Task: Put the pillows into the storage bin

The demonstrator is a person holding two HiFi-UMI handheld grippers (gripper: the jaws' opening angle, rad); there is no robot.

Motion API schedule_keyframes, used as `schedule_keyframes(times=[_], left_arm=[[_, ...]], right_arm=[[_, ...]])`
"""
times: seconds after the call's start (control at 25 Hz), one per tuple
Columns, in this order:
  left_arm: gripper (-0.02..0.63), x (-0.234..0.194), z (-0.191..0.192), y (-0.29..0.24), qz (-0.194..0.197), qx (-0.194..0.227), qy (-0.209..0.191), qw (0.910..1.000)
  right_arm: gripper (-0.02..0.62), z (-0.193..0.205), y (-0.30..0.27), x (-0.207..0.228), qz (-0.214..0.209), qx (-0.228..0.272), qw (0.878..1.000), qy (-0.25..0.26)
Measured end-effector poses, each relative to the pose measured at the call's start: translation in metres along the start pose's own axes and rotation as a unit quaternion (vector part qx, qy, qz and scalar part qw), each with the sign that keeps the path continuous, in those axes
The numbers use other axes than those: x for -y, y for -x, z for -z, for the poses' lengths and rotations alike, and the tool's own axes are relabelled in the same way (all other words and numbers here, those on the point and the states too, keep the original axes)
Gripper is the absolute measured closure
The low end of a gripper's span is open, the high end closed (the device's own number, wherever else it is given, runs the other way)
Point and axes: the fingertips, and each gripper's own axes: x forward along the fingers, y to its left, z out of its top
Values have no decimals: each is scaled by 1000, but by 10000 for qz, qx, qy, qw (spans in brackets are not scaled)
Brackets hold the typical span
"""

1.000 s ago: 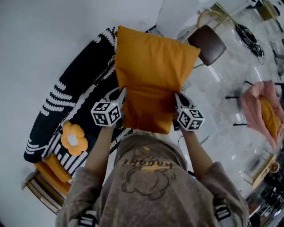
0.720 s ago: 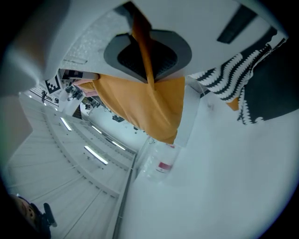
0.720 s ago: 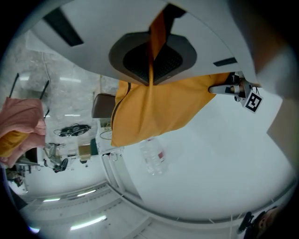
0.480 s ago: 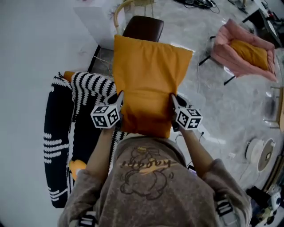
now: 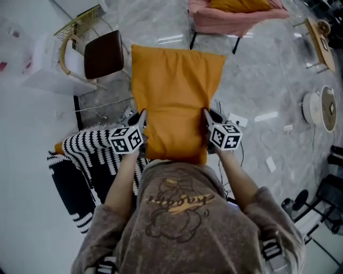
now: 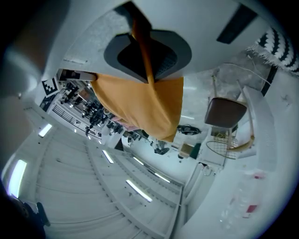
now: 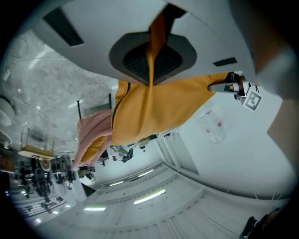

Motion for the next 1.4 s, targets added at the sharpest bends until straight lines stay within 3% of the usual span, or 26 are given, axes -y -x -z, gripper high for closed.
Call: schedule_keyframes(times=[0.2, 0.32, 0.6, 0.84, 1.28, 1.32, 1.4], left_arm=[[592, 29, 3, -56, 442, -462, -438, 9970], [592, 35, 16, -94, 703, -847, -816, 9906], [594, 26, 55, -173, 1145, -1536, -1625, 9679], [594, 3, 107, -224, 1226, -1960, -2144, 9490], [592, -16, 152, -297, 1388, -2159, -3281, 9091], [582, -19, 152, -302, 1297, -2133, -3405, 9065], [439, -34, 144, -311, 911, -1998, -3608, 9064]], right_arm=[[583, 17, 22, 47, 540, 187, 9973, -466], [583, 47, 28, 69, 897, 217, 9927, -774], [583, 134, 11, 90, 1312, 171, 9798, -1497], [585, 202, -19, 109, 1759, 223, 9594, -2195], [584, 289, -68, 117, 1914, 67, 9395, -2841], [575, 293, -70, 119, 1979, 22, 9389, -2814], [459, 307, -74, 125, 2160, -226, 9387, -2678]])
